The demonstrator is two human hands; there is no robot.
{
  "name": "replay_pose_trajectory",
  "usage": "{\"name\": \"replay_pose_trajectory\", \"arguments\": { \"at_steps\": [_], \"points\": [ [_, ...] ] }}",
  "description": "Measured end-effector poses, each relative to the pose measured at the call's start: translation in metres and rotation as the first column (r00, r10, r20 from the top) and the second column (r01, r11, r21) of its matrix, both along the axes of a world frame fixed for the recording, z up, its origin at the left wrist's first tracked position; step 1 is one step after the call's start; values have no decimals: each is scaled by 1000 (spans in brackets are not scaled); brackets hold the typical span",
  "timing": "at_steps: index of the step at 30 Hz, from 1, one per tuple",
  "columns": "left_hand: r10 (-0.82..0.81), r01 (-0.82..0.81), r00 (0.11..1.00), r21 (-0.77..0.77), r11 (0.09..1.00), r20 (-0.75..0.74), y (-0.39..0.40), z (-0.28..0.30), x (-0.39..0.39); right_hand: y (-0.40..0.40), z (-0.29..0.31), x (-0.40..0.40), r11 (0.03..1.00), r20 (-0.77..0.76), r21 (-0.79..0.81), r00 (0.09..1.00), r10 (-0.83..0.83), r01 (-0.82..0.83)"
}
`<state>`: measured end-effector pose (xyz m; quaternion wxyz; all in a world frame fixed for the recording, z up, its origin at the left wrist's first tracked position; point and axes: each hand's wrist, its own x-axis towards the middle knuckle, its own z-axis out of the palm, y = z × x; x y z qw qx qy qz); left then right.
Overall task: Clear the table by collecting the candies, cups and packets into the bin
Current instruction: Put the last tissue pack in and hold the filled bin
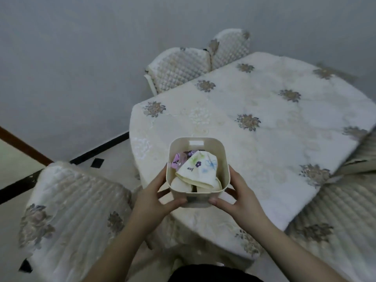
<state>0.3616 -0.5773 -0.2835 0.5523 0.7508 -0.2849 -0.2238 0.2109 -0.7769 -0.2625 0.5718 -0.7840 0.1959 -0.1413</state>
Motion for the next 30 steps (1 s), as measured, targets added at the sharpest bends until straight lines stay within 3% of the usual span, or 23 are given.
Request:
{"name": "replay_pose_trajectory", "arguments": {
  "at_steps": [6, 12, 20, 30],
  "points": [
    [-241, 241, 970, -4, 970, 25, -49, 2, 24, -8, -5, -18, 969, -8, 3, 969, -248, 248],
    [-408, 408, 912, -5, 913, -40, -113, -13, 6, -38, -14, -58, 908, -48, -26, 906, -420, 419],
    [-519, 521, 853, 85, 849, -52, -174, -30, -17, -64, -28, -97, 849, -82, -14, 845, -528, 529],
    [-609, 608, 790, 213, 765, -67, -182, -62, -20, -50, -76, -105, 796, -140, 58, 795, -591, 602]
  ]
}}
